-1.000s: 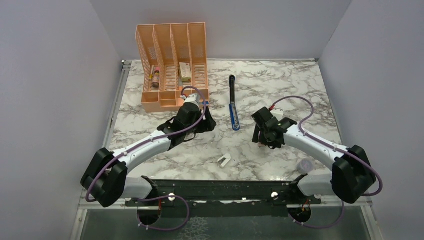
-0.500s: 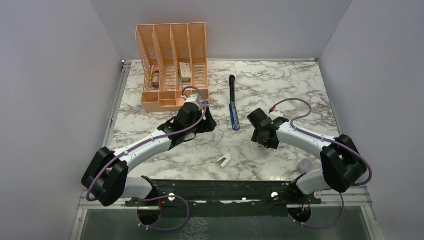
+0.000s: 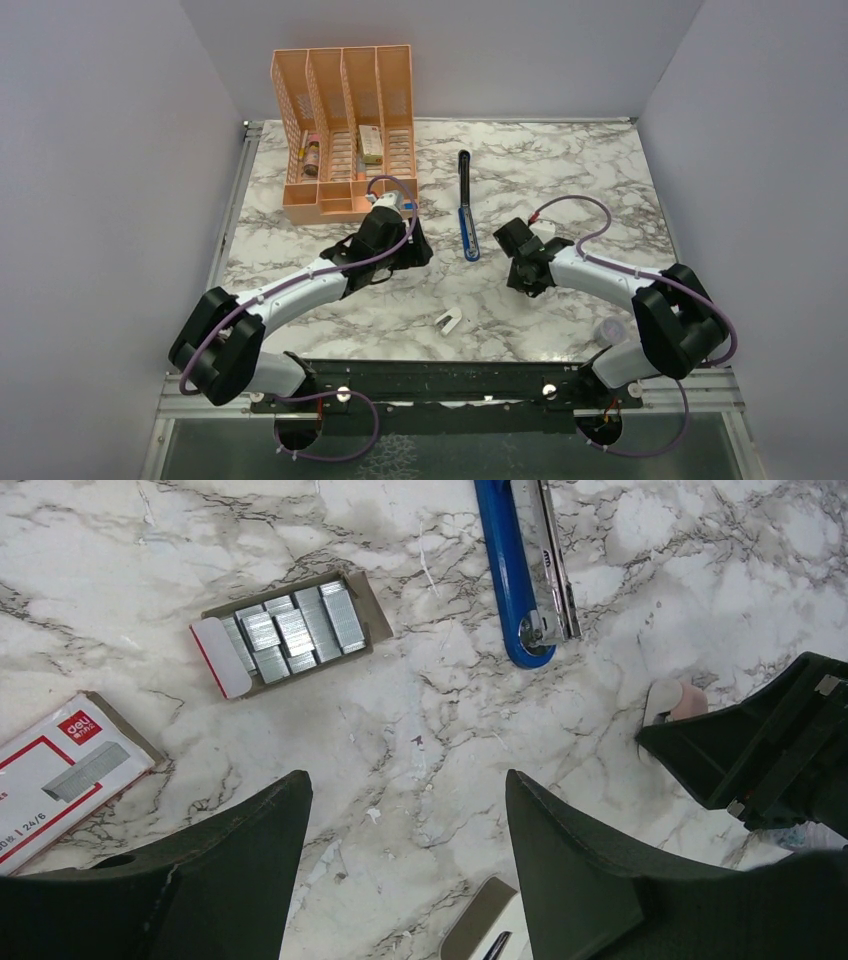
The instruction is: Load the staples into the stapler
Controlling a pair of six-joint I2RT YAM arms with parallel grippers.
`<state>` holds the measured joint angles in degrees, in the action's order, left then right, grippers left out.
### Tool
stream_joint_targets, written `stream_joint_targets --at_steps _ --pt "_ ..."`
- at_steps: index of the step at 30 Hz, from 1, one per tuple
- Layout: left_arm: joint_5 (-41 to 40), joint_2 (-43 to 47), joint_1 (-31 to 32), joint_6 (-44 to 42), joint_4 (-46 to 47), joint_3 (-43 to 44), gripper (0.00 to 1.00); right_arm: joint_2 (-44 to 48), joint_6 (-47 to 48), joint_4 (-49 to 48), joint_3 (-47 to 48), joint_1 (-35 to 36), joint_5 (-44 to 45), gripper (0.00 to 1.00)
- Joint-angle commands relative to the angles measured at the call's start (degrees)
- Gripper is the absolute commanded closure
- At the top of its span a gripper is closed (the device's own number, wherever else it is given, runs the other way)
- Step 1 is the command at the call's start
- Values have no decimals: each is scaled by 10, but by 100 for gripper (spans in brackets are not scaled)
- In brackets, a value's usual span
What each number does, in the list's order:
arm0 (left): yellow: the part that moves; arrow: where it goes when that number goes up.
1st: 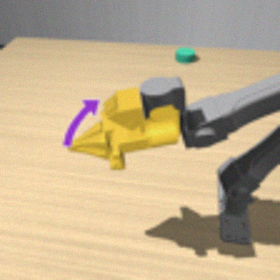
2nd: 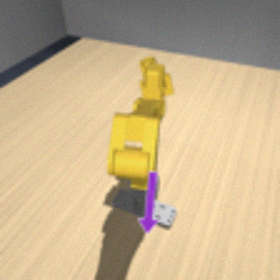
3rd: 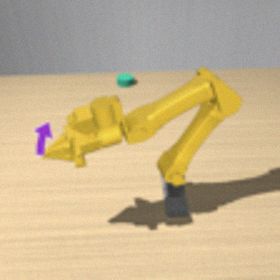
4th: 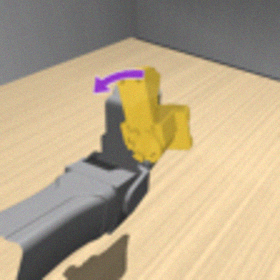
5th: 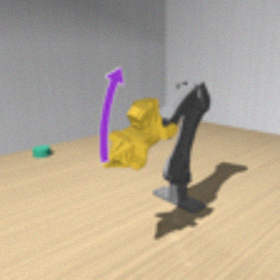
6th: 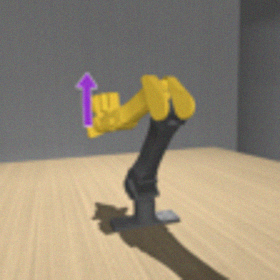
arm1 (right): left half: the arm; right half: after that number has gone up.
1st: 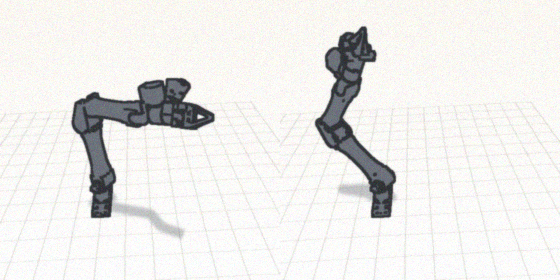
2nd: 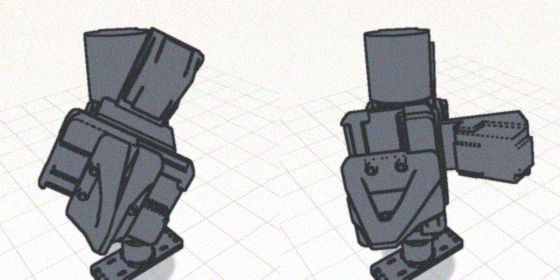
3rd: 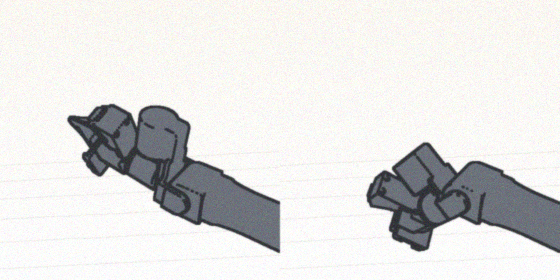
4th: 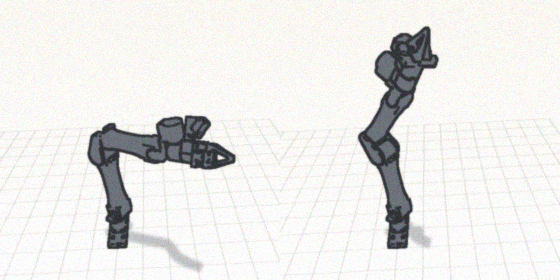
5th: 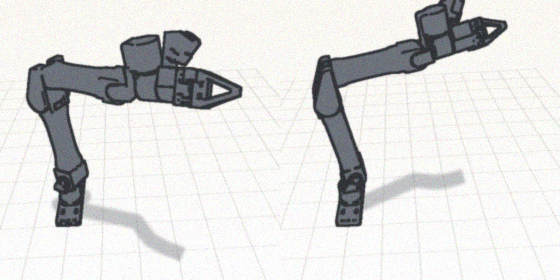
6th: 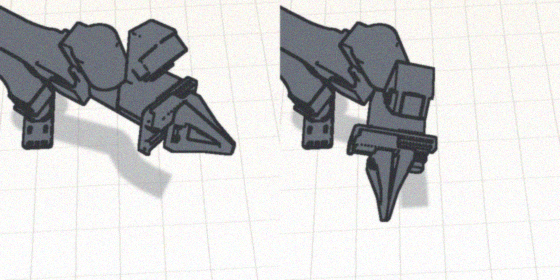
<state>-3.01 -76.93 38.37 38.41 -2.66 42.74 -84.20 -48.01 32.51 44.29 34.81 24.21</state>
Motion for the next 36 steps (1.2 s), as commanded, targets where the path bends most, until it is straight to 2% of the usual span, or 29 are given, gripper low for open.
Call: stream_joint_targets --at_steps 1,5,7,9,12,18,27,30,36 --pt "2 -9 -1 7 10 4 28 12 101 -61 -3 -1 -43 75" --pt "4 -15 -1 10 14 4 28 0 140 -59 5 0 -55 71" --pt "5 -18 -1 10 14 5 28 -18 138 -37 18 -1 -41 63" --pt "2 -19 -1 9 8 8 28 -32 129 -10 32 -1 -21 50" --pt "-3 -17 -1 5 5 7 28 -26 119 9 42 -1 -13 45" --pt "7 -22 -1 5 11 7 28 20 114 26 50 -1 -36 50" --pt "25 -33 -1 19 22 8 28 26 76 64 48 0 -44 57" --pt "29 -36 -1 25 25 7 27 21 68 64 46 -1 -51 61" --pt "85 -46 -1 49 87 -16 24 19 57 54 29 0 -65 75"
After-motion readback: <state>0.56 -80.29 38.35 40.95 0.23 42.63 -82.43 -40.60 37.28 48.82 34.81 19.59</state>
